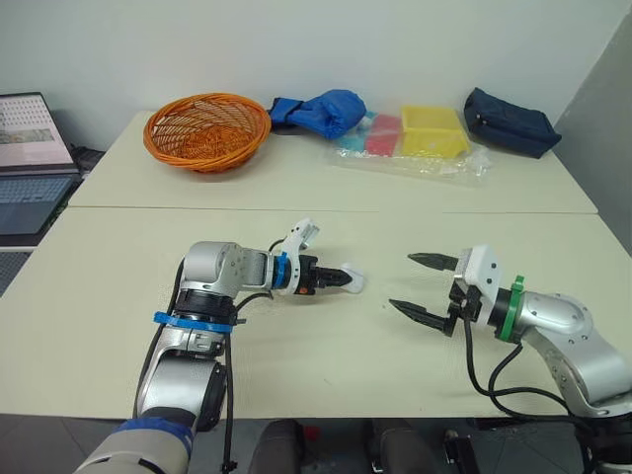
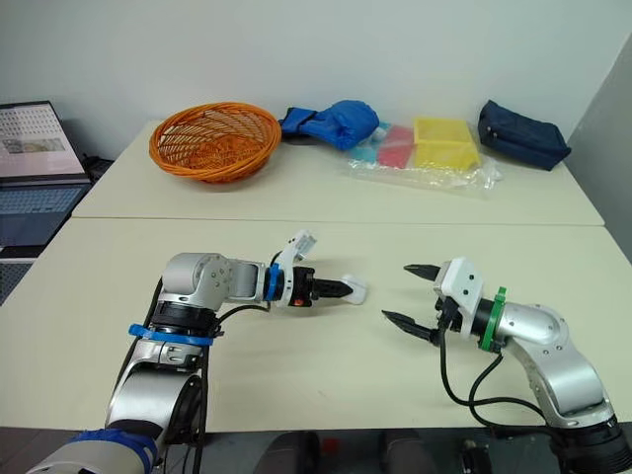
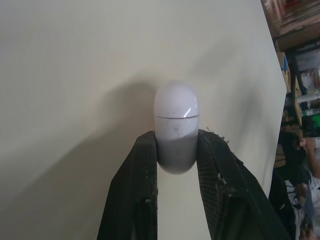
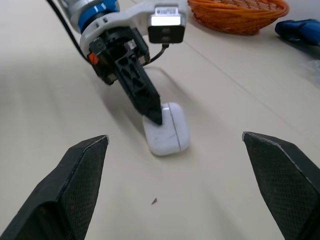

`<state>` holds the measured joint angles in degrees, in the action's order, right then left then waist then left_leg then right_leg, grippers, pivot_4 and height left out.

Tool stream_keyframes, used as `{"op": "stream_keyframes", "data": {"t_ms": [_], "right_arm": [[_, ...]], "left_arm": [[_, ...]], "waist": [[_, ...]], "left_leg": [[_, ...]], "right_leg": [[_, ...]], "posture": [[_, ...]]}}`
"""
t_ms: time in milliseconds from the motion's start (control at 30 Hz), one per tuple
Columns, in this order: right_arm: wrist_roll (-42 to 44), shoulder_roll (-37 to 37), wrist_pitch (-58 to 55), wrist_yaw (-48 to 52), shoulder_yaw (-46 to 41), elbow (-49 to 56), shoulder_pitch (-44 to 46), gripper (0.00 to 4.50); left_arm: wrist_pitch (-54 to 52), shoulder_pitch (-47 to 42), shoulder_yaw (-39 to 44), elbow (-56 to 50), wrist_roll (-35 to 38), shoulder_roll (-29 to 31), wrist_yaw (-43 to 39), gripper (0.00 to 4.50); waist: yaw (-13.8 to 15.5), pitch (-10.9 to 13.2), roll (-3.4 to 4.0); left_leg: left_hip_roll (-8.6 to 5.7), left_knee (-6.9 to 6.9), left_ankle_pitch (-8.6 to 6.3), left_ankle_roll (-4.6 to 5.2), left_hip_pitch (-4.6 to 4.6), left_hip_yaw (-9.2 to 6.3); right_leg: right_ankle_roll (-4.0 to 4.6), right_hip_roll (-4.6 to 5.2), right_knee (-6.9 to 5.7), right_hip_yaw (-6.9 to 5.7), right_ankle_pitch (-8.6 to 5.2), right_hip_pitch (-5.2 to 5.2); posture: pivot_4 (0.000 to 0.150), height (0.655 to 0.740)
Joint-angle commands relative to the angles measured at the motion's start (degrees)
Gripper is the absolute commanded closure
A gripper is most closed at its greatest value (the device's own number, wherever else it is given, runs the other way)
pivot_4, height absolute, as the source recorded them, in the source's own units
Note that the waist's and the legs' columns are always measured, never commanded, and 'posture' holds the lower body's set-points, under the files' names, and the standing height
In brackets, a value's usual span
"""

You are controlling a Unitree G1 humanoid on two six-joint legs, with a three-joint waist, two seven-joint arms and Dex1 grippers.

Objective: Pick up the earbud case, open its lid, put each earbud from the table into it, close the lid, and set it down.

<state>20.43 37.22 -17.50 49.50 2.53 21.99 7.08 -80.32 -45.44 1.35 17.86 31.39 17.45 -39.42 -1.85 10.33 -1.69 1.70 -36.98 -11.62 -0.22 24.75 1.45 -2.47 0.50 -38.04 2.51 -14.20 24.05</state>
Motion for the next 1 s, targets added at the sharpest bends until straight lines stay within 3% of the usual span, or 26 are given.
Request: {"op": "stream_keyframes", "data": {"t_ms": [33, 100, 133, 333, 467, 500, 567, 633, 733, 800, 1000], "right_arm": [[1.31, -1.99, 0.61, -0.75, -0.29, 1.02, 0.60, 0.02], [0.43, -2.24, 0.88, -0.86, -0.21, 0.21, 1.39, 0.02], [0.22, -2.29, 0.96, -0.90, -0.27, -0.28, 1.72, 0.00], [-0.04, -2.61, 2.86, -1.04, -1.10, -3.94, 3.19, 0.00], [-0.57, -1.91, 4.60, 0.21, -1.38, -6.54, 4.01, 0.00], [-0.45, -1.54, 4.91, 0.76, -1.63, -6.93, 4.25, 0.00], [0.54, -0.34, 4.93, 2.41, -2.67, -7.51, 4.69, 0.00], [1.07, 0.23, 5.05, 3.43, -3.39, -7.94, 4.80, 0.00], [2.04, 0.60, 4.58, 4.05, -4.74, -8.27, 6.03, 0.00], [2.40, 0.78, 4.27, 4.31, -4.85, -8.20, 7.26, 0.00], [1.94, 1.54, 4.29, 5.86, -4.57, -8.85, 7.35, 0.00]], "left_arm": [[-1.33, 1.24, 2.49, -1.93, 0.29, -0.75, 3.00, 3.77], [-0.29, 1.69, 3.12, -2.63, 0.12, -0.16, 3.59, 3.77], [0.25, 1.94, 3.17, -3.14, 0.00, 0.37, 3.76, 3.03], [-0.10, 2.87, 4.46, -3.55, 0.47, 7.13, 2.69, 1.24], [0.49, 6.30, 4.76, -6.89, 1.29, 14.76, 0.14, 0.02], [5.75, 8.34, 4.11, -9.56, 1.05, 17.28, -3.10, 0.02], [33.98, 15.05, 2.26, -14.61, -6.04, 23.00, -13.07, 0.02], [51.64, 18.65, 1.43, -15.43, -10.92, 25.30, -17.27, 0.02], [56.14, 20.40, 2.83, -12.90, -10.86, 25.81, -18.71, 0.02], [67.89, 22.38, 1.50, -10.64, -16.13, 26.41, -18.28, 0.02], [72.32, 25.08, 3.95, -13.06, -15.16, 21.76, -14.19, 0.02]], "waist": [[-0.09, 0.00, 0.00], [-0.05, 0.00, 0.01], [-0.05, -0.01, 0.01], [-0.07, -0.01, 0.00], [-0.27, -0.02, 0.02], [-0.33, -0.02, 0.02], [-0.60, -0.01, 0.02], [-0.18, -0.01, 0.01], [1.28, -0.02, 0.00], [1.72, -0.03, -0.01], [1.88, -0.02, -0.03]], "left_leg": [[0.00, 0.00, 0.00, 0.00, -0.01, 0.03], [0.00, -0.01, 0.00, -0.01, -0.03, 0.03], [0.00, -0.02, 0.01, -0.01, -0.04, 0.03], [0.03, 0.02, 0.01, -0.02, -0.12, 0.02], [0.05, 0.02, 0.01, -0.02, -0.12, 0.06], [0.07, 0.03, 0.01, -0.03, -0.14, 0.10], [0.09, 0.10, 0.01, -0.03, -0.20, 0.19], [0.26, 0.20, 0.00, -0.05, -0.24, 0.23], [0.38, 0.19, 0.03, -0.09, -0.19, 0.24], [0.30, 0.11, 0.03, -0.08, -0.16, 0.35], [0.07, -0.01, 0.03, -0.05, 0.04, 0.43]], "right_leg": [[0.02, 0.00, -0.01, 0.05, 0.01, 0.01], [0.03, 0.02, -0.03, 0.06, 0.02, 0.00], [0.04, 0.02, -0.04, 0.06, 0.03, 0.00], [0.13, 0.00, -0.07, 0.06, 0.07, 0.00], [0.14, 0.00, -0.06, 0.08, 0.07, 0.00], [0.14, 0.00, -0.06, 0.12, 0.07, 0.00], [0.21, 0.03, -0.05, 0.18, 0.07, 0.02], [0.74, 0.43, -0.03, 0.09, 0.15, 0.05], [1.15, 0.63, 0.04, -0.03, -0.03, -0.01], [1.12, 0.67, 0.05, -0.05, -0.04, -0.01], [0.74, 0.72, 0.23, 0.01, 0.09, -0.01]], "posture": [[0.150, 0.7400], [0.150, 0.7400], [0.150, 0.7400], [0.150, 0.7400], [0.150, 0.7400], [0.150, 0.7400], [0.150, 0.7400], [0.150, 0.7400], [0.150, 0.7400], [0.150, 0.7400], [0.150, 0.7400]]}}
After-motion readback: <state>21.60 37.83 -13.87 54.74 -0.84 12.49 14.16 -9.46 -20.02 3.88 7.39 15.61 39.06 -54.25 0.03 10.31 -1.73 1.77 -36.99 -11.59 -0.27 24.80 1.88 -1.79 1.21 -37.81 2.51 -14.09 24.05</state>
